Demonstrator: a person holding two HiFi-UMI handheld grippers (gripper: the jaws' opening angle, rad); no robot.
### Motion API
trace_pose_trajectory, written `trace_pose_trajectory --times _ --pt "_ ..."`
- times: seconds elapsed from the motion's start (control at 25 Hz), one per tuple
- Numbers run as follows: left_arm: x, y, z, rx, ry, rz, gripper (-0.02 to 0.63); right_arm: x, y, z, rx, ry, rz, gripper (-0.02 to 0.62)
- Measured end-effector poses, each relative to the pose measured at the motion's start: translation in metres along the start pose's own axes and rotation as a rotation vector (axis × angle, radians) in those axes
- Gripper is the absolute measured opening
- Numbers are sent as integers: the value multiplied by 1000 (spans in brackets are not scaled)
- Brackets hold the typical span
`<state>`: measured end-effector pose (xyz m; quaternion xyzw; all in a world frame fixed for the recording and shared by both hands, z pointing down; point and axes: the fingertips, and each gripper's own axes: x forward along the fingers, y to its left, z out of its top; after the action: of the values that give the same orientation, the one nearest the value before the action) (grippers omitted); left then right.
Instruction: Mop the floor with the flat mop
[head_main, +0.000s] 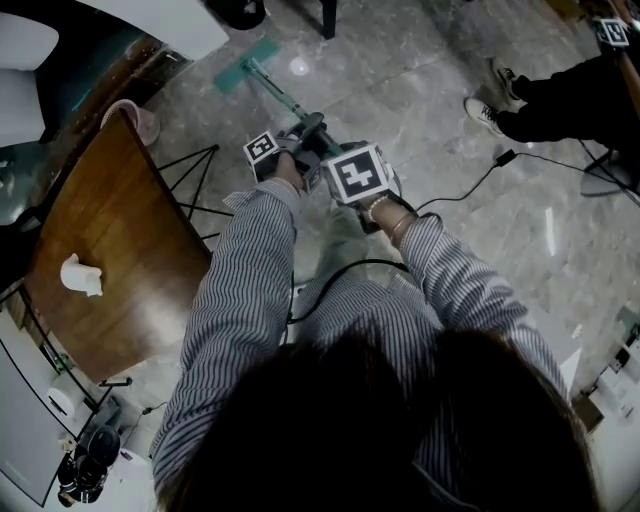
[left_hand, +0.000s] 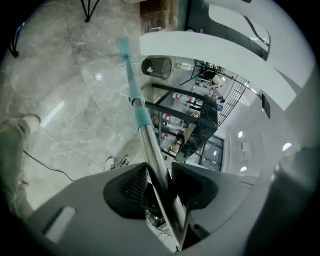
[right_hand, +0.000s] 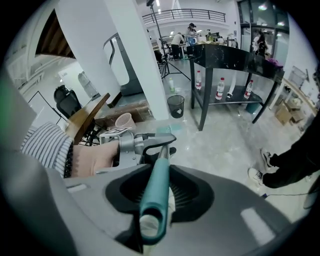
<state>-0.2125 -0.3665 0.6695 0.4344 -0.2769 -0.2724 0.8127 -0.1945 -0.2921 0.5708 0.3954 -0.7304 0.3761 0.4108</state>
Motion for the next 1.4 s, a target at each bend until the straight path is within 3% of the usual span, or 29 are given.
trace_pose_trajectory --times 0.2,0.44,0.64,0.88,1.2,1.4 --pt "-4 16 4 35 -48 46 149 2 0 -6 -13 -2 4 114" --pt "-2 27 -17 90 18 106 149 -5 -8 -27 -16 15 9 114" --pt "-2 48 -57 115 58 129 149 -22 -23 -67 -36 39 16 113" --pt "4 88 -131 121 28 100 149 -59 -61 -137 -60 51 33 114" --pt "7 178 -276 71 -15 95 149 -128 -131 -284 -102 108 61 114" --pt "10 224 -365 55 1 68 149 -178 -168 -361 -98 104 78 114"
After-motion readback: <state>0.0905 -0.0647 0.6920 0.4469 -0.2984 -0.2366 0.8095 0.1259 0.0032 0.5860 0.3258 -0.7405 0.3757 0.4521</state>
